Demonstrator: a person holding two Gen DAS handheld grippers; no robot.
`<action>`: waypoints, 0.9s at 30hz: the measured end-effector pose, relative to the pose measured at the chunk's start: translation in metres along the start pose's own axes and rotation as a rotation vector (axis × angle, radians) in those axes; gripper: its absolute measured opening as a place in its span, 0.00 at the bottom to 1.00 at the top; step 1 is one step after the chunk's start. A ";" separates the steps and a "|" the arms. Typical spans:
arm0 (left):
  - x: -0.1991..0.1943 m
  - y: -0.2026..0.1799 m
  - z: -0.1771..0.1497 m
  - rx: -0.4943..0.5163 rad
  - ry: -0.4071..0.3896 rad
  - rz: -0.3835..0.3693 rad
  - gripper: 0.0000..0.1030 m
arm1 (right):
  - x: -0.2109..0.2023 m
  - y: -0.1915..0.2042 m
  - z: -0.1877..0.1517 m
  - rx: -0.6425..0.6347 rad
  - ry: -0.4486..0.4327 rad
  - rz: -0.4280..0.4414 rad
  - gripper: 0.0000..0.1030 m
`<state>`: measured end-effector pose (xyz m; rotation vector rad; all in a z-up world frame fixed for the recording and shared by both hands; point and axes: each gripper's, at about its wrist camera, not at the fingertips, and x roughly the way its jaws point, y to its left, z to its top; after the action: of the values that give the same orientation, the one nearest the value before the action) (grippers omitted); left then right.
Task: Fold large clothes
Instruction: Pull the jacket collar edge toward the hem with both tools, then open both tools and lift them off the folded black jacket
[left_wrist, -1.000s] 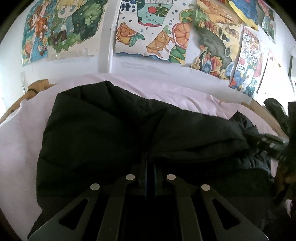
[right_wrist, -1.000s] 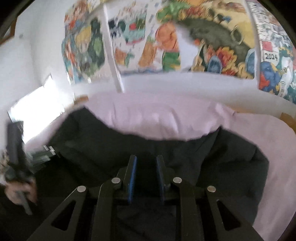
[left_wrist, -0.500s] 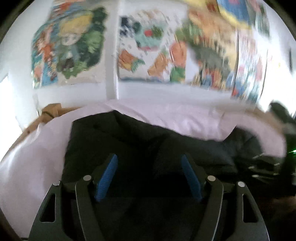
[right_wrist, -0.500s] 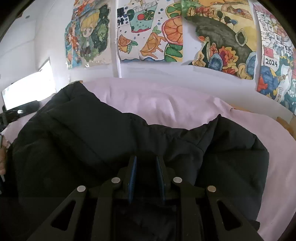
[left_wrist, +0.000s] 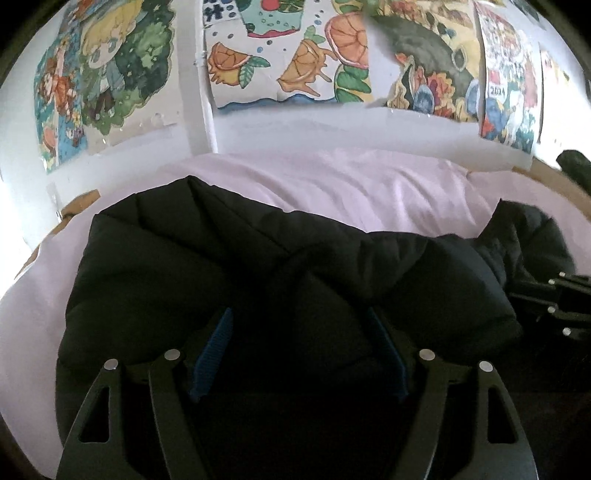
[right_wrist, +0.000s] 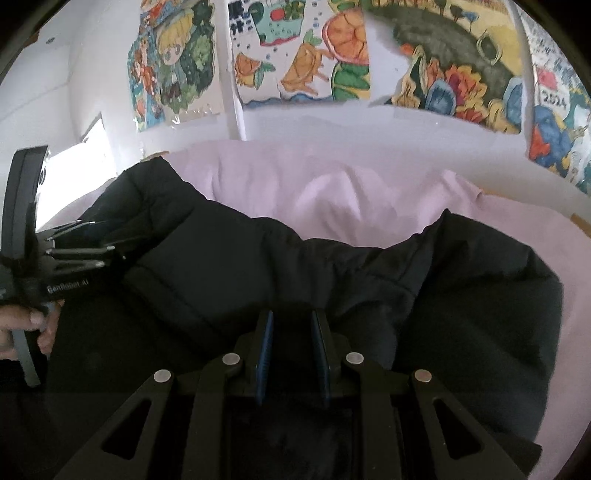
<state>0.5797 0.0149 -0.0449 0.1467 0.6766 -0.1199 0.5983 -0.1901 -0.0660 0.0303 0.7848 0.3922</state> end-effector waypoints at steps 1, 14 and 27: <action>0.004 -0.003 -0.002 0.016 -0.008 0.009 0.68 | 0.006 -0.001 -0.001 0.000 0.005 -0.003 0.20; 0.021 0.001 -0.006 0.016 -0.023 -0.013 0.68 | 0.030 0.002 -0.005 -0.051 -0.009 -0.061 0.20; 0.006 -0.001 -0.007 0.005 -0.067 -0.015 0.78 | 0.016 0.009 -0.007 -0.063 -0.056 -0.085 0.22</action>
<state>0.5801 0.0146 -0.0545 0.1413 0.6110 -0.1406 0.6003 -0.1769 -0.0807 -0.0512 0.7156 0.3336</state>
